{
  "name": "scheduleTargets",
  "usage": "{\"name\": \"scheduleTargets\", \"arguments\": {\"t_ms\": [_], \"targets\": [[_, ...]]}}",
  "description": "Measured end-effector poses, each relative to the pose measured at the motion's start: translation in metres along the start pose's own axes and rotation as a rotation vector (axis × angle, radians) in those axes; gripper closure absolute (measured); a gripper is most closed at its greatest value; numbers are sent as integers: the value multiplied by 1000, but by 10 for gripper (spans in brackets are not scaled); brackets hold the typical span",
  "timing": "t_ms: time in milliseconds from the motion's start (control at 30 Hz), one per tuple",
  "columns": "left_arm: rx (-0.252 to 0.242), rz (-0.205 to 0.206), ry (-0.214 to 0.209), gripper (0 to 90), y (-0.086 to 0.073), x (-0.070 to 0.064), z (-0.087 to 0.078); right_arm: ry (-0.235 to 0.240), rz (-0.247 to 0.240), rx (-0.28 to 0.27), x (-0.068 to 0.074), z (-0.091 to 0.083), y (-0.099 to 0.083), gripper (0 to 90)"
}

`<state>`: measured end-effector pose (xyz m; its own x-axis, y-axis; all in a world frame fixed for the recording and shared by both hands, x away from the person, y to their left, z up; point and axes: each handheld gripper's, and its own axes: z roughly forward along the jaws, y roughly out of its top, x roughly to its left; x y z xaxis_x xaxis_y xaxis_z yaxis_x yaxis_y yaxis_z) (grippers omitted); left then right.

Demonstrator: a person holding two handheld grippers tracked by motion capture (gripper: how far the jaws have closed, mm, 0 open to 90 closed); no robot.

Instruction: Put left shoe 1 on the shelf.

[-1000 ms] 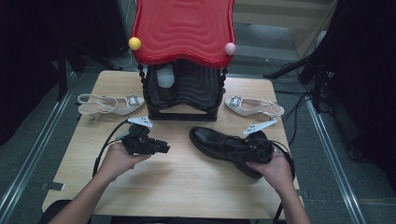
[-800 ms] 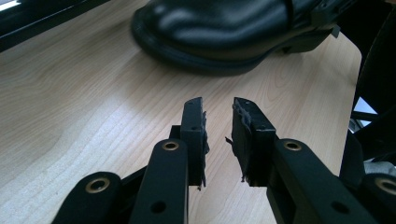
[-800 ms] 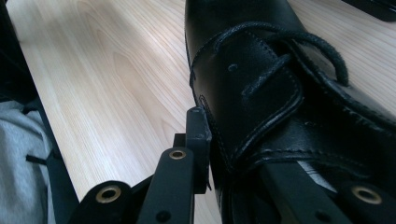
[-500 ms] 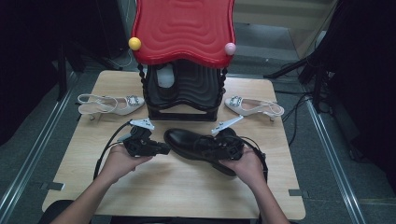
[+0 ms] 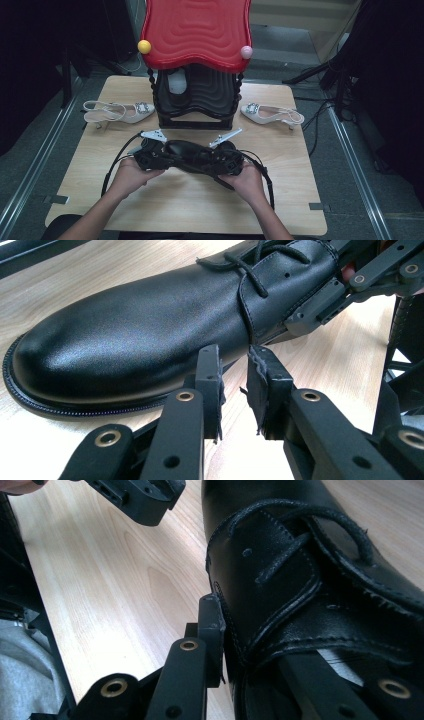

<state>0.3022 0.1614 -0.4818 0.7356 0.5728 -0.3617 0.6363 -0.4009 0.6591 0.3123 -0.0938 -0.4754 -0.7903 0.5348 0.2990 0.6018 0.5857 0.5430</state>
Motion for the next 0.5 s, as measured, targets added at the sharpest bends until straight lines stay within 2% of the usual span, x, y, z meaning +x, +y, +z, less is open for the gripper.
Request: {"name": "scheduleTargets", "arguments": {"t_ms": [67,200,267,400,500], "targets": [[1,0,4,757,0,-1,1,4,6,-2,0,0,-1,795],[-8,-3,2,758,0,-1,0,20,10,-40,-3,-5,-5,741],[-7,-5,1,785,0,-1,0,18,9,-43,-5,-10,-6,735],[-9,-11,9,845,0,-3,-1,13,-2,-57,-7,-28,-10,735],[-15,-14,15,882,0,-3,-2,15,-6,-81,-10,-45,-12,776]]}}
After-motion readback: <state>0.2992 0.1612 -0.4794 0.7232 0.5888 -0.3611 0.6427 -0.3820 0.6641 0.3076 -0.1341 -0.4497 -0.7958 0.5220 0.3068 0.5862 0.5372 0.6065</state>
